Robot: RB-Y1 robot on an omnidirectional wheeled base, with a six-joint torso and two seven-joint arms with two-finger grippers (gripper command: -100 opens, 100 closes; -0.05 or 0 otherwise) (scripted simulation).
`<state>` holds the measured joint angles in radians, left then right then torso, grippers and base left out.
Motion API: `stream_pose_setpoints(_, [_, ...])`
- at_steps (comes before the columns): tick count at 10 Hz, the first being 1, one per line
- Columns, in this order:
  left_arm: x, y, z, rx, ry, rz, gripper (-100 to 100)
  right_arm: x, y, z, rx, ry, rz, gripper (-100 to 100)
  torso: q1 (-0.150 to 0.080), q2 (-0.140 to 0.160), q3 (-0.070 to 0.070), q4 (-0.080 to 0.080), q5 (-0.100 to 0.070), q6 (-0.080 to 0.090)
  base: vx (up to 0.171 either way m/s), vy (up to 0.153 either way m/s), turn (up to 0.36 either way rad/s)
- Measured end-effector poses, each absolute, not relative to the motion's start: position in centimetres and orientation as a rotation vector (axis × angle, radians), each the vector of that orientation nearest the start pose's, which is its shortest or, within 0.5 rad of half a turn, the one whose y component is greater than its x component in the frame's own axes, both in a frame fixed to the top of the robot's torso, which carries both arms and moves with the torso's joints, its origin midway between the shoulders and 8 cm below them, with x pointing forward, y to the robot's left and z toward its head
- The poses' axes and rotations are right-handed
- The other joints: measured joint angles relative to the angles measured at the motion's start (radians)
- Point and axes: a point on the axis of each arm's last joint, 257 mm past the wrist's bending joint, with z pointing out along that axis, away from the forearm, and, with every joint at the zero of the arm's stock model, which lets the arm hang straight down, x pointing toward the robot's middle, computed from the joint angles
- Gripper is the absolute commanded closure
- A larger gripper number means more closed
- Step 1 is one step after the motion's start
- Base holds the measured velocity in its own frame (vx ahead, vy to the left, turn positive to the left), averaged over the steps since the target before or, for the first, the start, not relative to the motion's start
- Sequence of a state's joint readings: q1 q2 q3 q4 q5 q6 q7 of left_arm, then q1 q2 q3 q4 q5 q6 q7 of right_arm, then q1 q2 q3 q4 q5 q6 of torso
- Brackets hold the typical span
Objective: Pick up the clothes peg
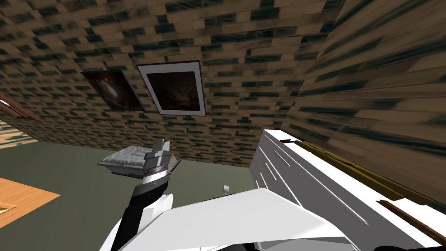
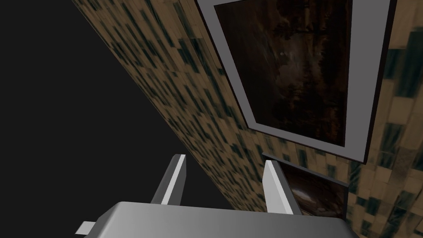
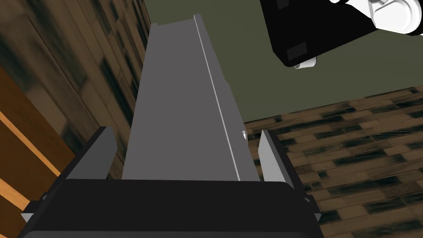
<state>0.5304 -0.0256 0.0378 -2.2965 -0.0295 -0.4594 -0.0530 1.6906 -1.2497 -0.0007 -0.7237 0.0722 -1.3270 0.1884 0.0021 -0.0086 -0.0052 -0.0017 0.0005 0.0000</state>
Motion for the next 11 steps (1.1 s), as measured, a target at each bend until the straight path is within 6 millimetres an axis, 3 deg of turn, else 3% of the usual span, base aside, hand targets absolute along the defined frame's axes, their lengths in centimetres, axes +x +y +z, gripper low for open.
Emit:
stream_pose_setpoints(4, [34.3,29.6,1.5,-0.674,0.655,-1.172,0,-28.5,-64.1,-14.4,0.603,3.035,0.073,-100,0.0,-0.005,-0.003,-0.001,0.0,-0.001,0.227,0.018,0.042])
stream_pose_setpoints(7, [34.3,29.6,1.5,-0.674,0.655,-1.172,0,-26.7,-66.5,-12.9,0.526,3.075,0.025,-100,-0.002,-0.011,-0.006,-0.003,-0.001,-0.001,0.281,0.0,0.045])
stream_pose_setpoints(9, [34.3,29.6,1.5,-0.673,0.655,-1.172,0,-25.6,-67.4,-12.3,0.484,3.079,0.015,-100,-0.002,-0.006,-0.004,-0.001,-0.001,0.0,0.14,0.001,0.021])
stream_pose_setpoints(10, [34.3,29.6,1.5,-0.673,0.655,-1.172,0,-25.5,-67.5,-12.3,0.48,3.078,0.016,0,-0.002,0.001,0.001,0.0,-0.001,0.0,0.018,-0.001,0.003])
stream_pose_setpoints(11, [34.3,29.6,1.5,-0.673,0.655,-1.172,0,-25.5,-67.5,-12.3,0.48,3.078,0.016,-100,-0.002,0.006,0.004,0.002,-0.001,0.001,0.011,-0.004,0.031])
